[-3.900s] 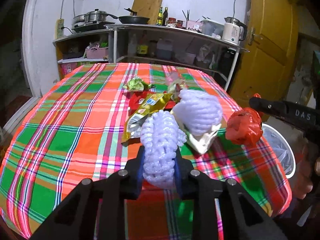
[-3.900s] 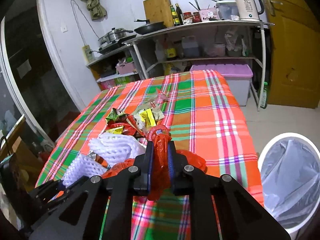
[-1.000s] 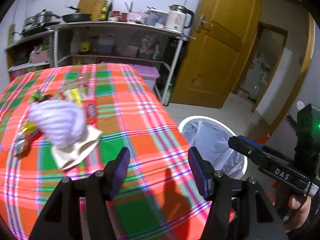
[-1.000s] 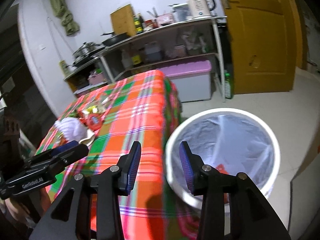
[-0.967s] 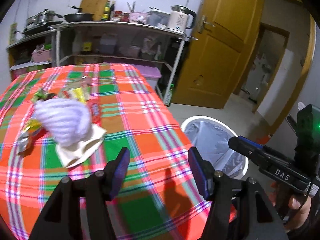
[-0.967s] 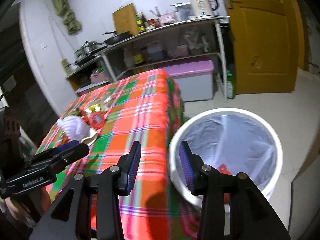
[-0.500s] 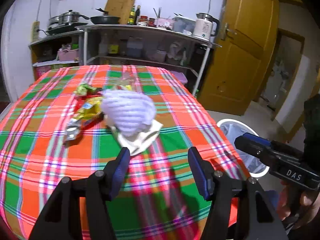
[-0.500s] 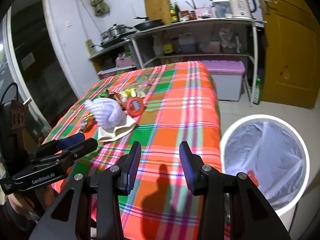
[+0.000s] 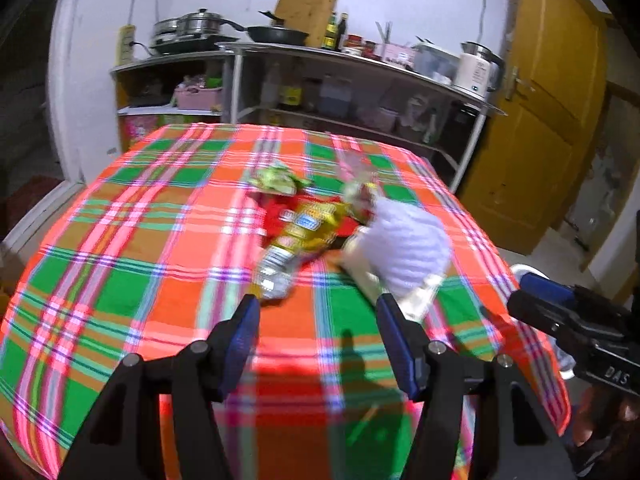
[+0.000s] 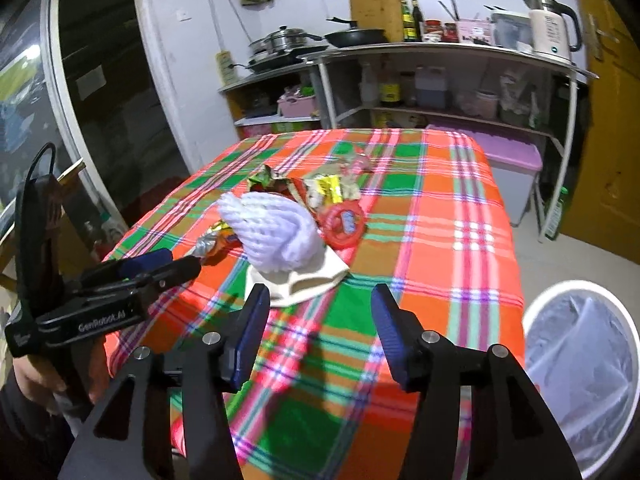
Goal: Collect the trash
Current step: 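Move both open tools back over the table toward the remaining trash, then grasp the yellow snack wrapper with the left tool while the right tool grasps the second foam net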
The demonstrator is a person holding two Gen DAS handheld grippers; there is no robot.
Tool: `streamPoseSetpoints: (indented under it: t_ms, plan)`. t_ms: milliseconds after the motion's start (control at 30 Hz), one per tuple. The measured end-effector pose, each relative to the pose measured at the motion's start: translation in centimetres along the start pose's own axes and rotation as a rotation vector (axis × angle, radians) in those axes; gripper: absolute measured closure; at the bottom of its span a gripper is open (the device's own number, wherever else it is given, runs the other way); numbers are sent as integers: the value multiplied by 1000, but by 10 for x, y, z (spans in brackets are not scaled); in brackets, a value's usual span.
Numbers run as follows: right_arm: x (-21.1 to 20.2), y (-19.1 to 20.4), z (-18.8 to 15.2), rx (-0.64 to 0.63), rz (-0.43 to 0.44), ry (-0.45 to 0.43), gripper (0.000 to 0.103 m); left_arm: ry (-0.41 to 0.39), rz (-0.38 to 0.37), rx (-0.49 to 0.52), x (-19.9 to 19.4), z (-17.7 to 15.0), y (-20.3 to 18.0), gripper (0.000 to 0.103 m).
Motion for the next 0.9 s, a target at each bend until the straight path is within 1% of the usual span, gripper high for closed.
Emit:
streamPoseSetpoints:
  t_ms: [67, 233, 333, 600, 733, 767, 833, 867, 900]
  plan:
    - [7, 3, 5, -8, 6, 4, 49, -1, 16, -3, 4, 4, 9, 41]
    - [27, 12, 15, -41, 21, 17, 49, 18, 22, 9, 18, 13, 21, 39]
    - [38, 15, 22, -58, 27, 26, 49, 28, 15, 22, 28, 19, 23, 35]
    - [65, 19, 30, -95, 46, 62, 44, 105, -18, 32, 58, 25, 22, 35]
    - [73, 18, 33, -92, 83, 73, 44, 134, -29, 16, 66, 26, 23, 35]
    - [75, 18, 34, -90, 89, 75, 44, 134, -31, 19, 66, 27, 22, 36]
    - [77, 17, 36, -80, 105, 80, 44, 138, -39, 18, 67, 27, 21, 50]
    - [79, 16, 37, -71, 119, 86, 44, 144, -43, 16, 68, 27, 22, 54]
    - [79, 16, 38, -61, 130, 88, 46, 148, -45, 13, 69, 27, 22, 60]
Point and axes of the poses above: each gripper's, at about its wrist camera, not at the fingertips, and x roughly the way its jaws point, y to its left, z to its top, the point moved 1 cm from there along x, roughly the way its jaws point, and after that the axes turned 1 degree about x, right-handed, at the moved point
